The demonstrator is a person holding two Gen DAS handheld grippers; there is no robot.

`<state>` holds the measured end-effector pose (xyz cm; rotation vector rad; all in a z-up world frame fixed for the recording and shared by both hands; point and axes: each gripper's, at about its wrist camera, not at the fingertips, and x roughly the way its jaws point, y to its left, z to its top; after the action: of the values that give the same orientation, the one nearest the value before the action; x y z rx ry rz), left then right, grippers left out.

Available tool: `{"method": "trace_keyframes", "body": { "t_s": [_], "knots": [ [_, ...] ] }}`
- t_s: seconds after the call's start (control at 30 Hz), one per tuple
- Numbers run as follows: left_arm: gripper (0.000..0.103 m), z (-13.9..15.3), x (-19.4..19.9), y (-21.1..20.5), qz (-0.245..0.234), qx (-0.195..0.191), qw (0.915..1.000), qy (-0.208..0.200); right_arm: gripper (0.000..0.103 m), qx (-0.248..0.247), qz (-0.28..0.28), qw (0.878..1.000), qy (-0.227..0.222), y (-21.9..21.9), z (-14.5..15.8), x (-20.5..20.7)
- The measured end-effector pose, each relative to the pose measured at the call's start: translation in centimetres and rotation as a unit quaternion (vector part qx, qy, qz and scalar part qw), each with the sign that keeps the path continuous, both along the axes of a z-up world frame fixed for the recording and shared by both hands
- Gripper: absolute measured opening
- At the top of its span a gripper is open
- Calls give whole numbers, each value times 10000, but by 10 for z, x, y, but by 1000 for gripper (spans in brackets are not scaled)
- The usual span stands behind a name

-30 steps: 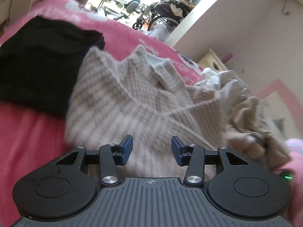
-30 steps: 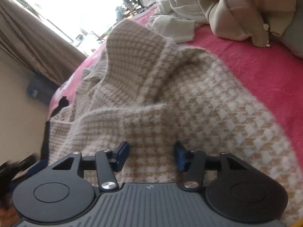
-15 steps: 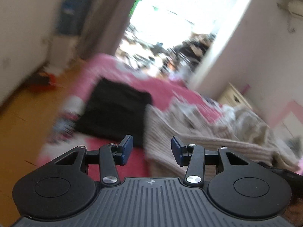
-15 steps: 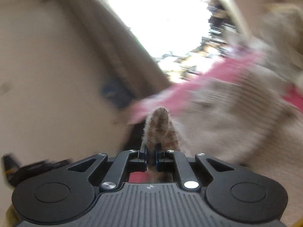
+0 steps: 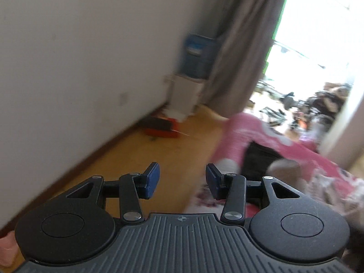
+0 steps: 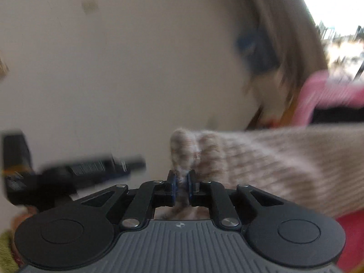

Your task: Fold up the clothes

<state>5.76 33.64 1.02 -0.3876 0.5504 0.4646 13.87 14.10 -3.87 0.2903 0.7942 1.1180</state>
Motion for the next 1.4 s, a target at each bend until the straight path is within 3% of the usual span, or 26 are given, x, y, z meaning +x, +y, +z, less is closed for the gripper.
{"method": "trace_keyframes", "body": {
  "t_s": [0.03,0.1,0.23,0.37,0.43,0.53,0.63,0.73,0.83,0.97,1.3,1.33,1.37,1.4],
  "knots": [
    [45,0,0,4,67,6,10000,8,22,-23,71,9997,241,11,-10,3],
    [45,0,1,11,193,11,9998,18,42,11,170,9980,614,22,-27,8],
    [45,-5,17,9,117,-28,9999,16,43,199,-258,9971,683,-23,-39,22],
    [45,-15,48,-18,-356,-192,9992,-46,44,-209,-1440,9887,353,-118,-45,40],
    [45,-21,54,-33,-667,-338,9972,-86,47,-954,-2125,9725,-14,-162,-53,52],
    [45,-30,76,-67,-1174,-639,9910,-97,50,-2418,-2773,9282,-554,-203,-77,70],
    [45,-38,93,-105,-1663,-895,9820,-72,50,-3289,-2722,9018,-668,-217,-109,84],
    [45,-42,101,-144,-2135,-989,9719,-59,53,-3769,-2457,8884,-908,-219,-134,73],
    [45,-44,104,-171,-2470,-917,9647,-21,54,-3741,-2464,8877,-1061,-227,-140,65],
    [45,-45,99,-190,-2744,-932,9571,24,43,-3524,-2748,8892,-978,-241,-127,64],
    [45,-48,98,-204,-2864,-933,9535,145,43,-3607,-2528,8900,-1177,-236,-138,62],
    [45,-48,97,-206,-2878,-922,9531,160,40,-3542,-2572,8919,-1139,-238,-137,63],
    [45,-48,96,-207,-2893,-911,9527,176,12,-3477,-2615,8937,-1100,-239,-137,65],
    [45,-47,96,-208,-2907,-899,9524,191,0,-3413,-2711,8937,-1061,-243,-135,67]
  ]
}}
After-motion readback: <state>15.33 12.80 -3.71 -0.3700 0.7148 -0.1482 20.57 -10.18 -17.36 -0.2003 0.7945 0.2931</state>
